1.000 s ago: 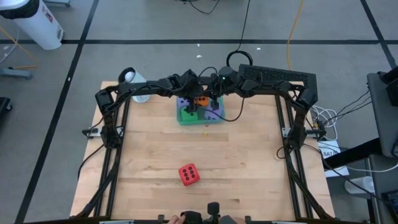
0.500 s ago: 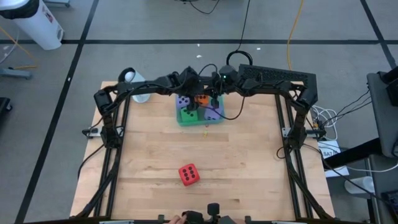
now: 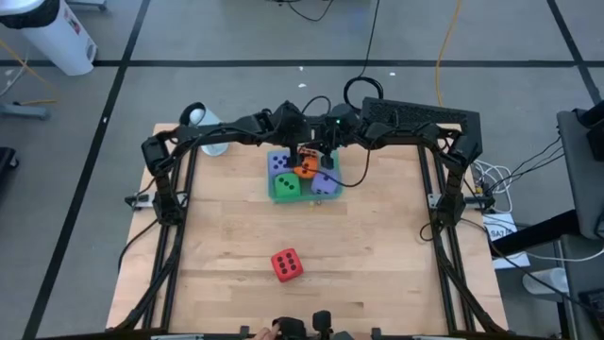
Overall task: Pick & Place Dice
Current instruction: Put the large orange dice into the blue bin
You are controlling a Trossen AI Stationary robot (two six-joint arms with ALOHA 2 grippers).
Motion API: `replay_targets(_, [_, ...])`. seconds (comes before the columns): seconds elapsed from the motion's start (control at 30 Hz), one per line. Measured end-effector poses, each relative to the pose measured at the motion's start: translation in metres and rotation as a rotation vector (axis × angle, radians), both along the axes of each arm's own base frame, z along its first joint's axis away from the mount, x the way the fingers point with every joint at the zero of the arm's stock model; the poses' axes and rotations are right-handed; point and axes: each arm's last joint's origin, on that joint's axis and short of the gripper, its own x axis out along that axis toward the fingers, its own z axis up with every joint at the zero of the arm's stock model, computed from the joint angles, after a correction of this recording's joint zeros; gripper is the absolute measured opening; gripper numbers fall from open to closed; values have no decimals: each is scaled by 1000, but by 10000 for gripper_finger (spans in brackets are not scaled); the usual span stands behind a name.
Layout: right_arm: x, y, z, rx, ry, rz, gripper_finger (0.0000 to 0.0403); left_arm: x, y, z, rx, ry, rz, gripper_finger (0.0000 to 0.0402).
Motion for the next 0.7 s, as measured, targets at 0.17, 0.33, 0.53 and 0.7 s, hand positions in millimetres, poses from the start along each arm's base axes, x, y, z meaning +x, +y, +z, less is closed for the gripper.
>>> replay_targets(0.17, [4,6,7,-52,-28,32,0,-12,-5,15,95,79,69,399])
replay_targets(0.33, [0,11,20,-64,-35,44,0,-38,-19,43,25,106,66,397])
replay_targets(0.53, [-5,21,32,-88,-5,84,0,-72,-36,45,-85,24,79,342])
replay_targets(0.7, [-10,24,39,-86,8,91,0,-101,-52,28,-51,-164,104,245])
